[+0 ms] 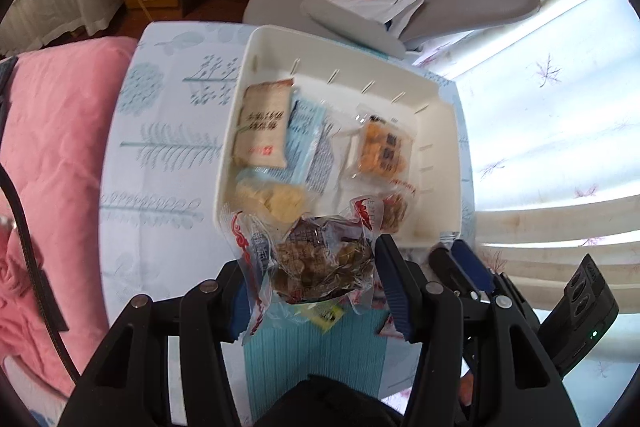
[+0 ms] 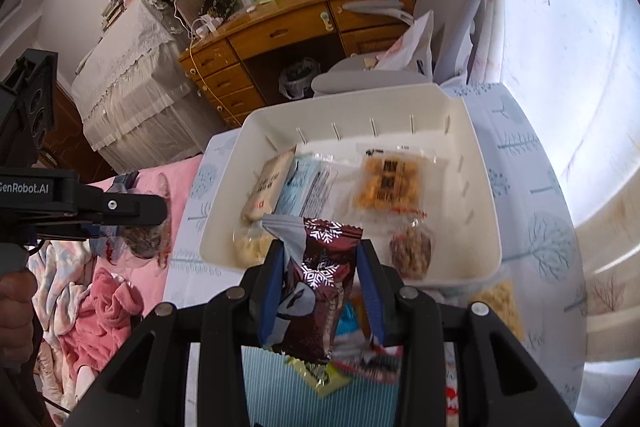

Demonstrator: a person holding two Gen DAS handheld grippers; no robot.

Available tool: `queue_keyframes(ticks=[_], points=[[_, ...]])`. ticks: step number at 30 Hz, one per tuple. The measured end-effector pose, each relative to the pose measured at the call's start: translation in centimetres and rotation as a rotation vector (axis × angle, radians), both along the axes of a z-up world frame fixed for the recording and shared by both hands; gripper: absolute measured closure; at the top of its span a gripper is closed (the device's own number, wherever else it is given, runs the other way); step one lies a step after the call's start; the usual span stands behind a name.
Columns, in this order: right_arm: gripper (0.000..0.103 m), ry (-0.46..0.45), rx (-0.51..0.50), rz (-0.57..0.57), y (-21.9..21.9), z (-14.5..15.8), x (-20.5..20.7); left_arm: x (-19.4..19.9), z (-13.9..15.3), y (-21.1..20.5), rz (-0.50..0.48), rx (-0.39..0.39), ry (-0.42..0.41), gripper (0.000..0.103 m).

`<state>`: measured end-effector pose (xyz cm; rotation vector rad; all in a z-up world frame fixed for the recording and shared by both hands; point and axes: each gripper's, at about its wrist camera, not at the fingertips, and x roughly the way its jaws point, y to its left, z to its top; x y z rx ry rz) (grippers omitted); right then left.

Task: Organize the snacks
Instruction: 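Carry nut bag into basket and open left tool while right releases chocolate wrapper there, then withdraw both tools from the basket toward the snacks on the table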

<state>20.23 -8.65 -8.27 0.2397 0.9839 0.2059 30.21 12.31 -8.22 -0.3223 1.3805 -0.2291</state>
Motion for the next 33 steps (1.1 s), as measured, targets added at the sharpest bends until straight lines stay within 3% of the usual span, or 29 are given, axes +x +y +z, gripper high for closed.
queue_keyframes(ticks=[5,12,13,16,22,25,33], points=[[0.066,-0.04,-0.003,0.001,-0.2,-0.4,1.0,1.3,-0.6,-0.9,-0.007,-0.042,-0.051,0.049],[0.062,-0.016,0.007,-0.022,-1.0,-1.5,2.0,2.4,-1.3,-2.1,-0.014,-0.048,-0.077,0.048],[0.061,-0.009,0.005,-0.027,-1.1,-1.7,2.1,2.6,-1.3,-2.2,-0.01,-0.048,-0.083,0.046],[0.059,0.017,0.007,-0.041,-1.4,-2.0,2.2,2.8,-1.2,-2.3,0.001,-0.055,-0.094,0.023],[0.048,0.076,0.024,-0.081,-2.2,-2.6,2.0,2.7,-0.9,-2.2,0.017,-0.056,-0.102,0.022],[0.038,0.081,0.022,-0.094,-2.5,-2.5,1.6,2.0,-0.8,-2.2,0.016,-0.057,-0.096,0.022],[0.038,0.091,0.049,-0.115,-2.3,-1.3,-0.3,-1.4,0.5,-1.5,0.023,-0.053,-0.089,0.021]])
